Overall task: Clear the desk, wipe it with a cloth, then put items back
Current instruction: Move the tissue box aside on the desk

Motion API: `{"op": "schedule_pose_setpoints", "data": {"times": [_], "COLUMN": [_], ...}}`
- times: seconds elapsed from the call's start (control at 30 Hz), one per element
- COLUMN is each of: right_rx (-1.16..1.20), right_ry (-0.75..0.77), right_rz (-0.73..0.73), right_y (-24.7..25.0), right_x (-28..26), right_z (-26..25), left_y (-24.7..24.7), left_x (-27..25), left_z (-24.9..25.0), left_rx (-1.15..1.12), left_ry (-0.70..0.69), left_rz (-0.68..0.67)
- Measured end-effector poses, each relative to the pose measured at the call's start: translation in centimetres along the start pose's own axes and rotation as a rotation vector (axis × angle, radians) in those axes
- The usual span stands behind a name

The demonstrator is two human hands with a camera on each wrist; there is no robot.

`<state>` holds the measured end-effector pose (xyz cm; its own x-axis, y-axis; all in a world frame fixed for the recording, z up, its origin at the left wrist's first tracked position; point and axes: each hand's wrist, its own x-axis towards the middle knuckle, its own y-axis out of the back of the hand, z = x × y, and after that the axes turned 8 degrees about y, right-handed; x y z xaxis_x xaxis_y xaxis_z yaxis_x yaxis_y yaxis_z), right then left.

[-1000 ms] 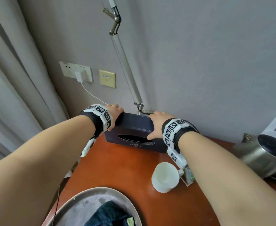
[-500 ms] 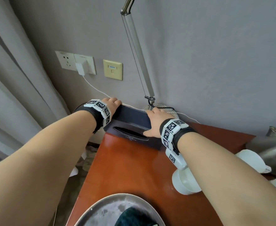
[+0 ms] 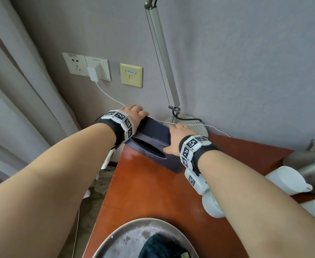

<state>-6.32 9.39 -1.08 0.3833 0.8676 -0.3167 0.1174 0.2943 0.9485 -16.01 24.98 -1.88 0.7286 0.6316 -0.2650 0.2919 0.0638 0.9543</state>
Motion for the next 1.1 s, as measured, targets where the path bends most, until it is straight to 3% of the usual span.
{"op": "schedule_pose_setpoints", "data": {"times": [0.4,0.7,0.93,1.1], "right_rx": [0.082,0.065,0.064,0.097], "right_ry": [-0.048,-0.031,0.039,0.059], "right_rz": [0.085,0.097,-0.019,0.01], "right_y": [-0.3,-1.2,0.0,1.6], "right_x": [2.2,2.1,-0.4,-3.4], "right_z": [-0.4,-0.5,1.2,2.7], "left_y": [1.8,1.1,1.0,1.8], "left_x": [2.0,1.0,-1.5,-4.5], "left_z": [1.1,1.7,2.4,4.1], "left_rx": [0.001,0.002,-0.088,-0.209], "left_ry": [0.033,0.086,0.116,0.116], "left_rz": [-0.084,-0.05,-0.039,0.011]}}
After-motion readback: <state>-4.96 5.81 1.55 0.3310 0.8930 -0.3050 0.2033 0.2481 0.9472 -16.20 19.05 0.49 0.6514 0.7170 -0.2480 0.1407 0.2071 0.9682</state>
